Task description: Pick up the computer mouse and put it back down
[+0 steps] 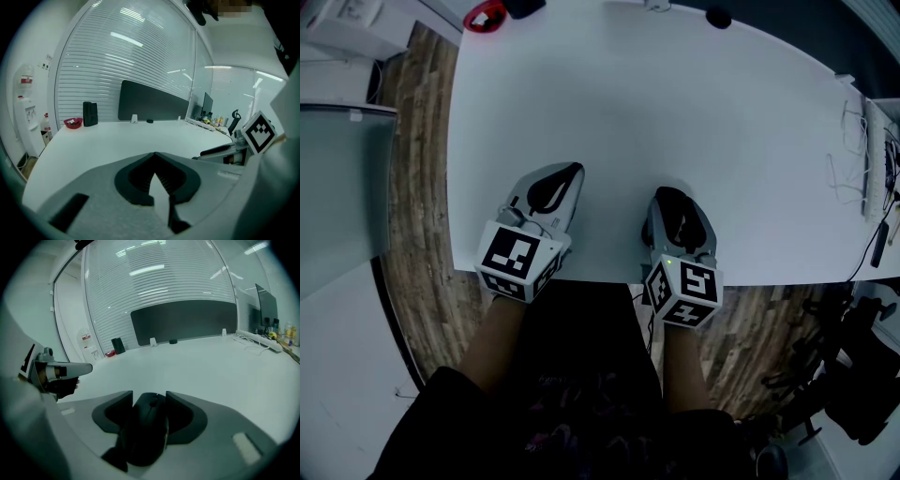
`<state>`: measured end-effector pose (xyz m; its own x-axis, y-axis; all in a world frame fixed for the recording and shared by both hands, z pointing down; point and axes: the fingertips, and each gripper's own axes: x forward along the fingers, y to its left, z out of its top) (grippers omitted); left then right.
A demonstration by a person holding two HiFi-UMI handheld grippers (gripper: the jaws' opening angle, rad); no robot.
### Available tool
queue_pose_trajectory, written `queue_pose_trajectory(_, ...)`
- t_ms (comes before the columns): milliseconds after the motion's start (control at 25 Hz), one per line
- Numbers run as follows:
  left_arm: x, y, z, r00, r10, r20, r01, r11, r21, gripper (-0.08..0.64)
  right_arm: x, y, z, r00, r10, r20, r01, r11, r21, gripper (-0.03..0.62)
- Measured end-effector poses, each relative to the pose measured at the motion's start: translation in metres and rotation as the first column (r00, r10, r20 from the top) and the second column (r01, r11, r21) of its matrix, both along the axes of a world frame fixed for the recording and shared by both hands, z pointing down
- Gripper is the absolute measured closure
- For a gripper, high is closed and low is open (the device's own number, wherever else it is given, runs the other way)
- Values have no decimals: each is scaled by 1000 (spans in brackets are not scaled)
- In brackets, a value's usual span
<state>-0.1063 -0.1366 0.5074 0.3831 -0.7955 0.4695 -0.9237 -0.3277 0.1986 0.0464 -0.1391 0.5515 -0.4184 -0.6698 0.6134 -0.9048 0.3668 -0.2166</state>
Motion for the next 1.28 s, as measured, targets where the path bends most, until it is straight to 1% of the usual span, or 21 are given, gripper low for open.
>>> queue_pose_trajectory(40,0,1,1,1000,-1,1,1,1000,-2,560,1,0,1,1000,8,3,-8,1000,-6,376)
queue_pose_trajectory(320,-3,4,-2,1000,-9,3,9,1000,5,559,4,2,2,999,26,23,-25,999,-19,376)
queue_pose_trajectory(480,-3,5,-6,1000,-8,3,8,1000,14,560,6,1,-7,999,38,25,-38,999,5,381)
queue_pose_trajectory(600,-1,6,-13,1000,-5,1,5,1000,30,560,10,1,-16,998,51,24,-52,998,33,405)
queue_pose_trajectory(760,0,9,-26,1000,-3,0,3,998,58,560,17,1,-31,995,96,18,-97,993,72,502)
queue_pose_trajectory(1080,0,15,-55,1000,-4,0,4,993,117,560,18,7,-62,994,107,27,-110,984,137,579)
queue_pose_trajectory(1280,2,23,-73,1000,-5,2,4,989,151,560,19,12,-85,994,100,41,-106,978,179,588)
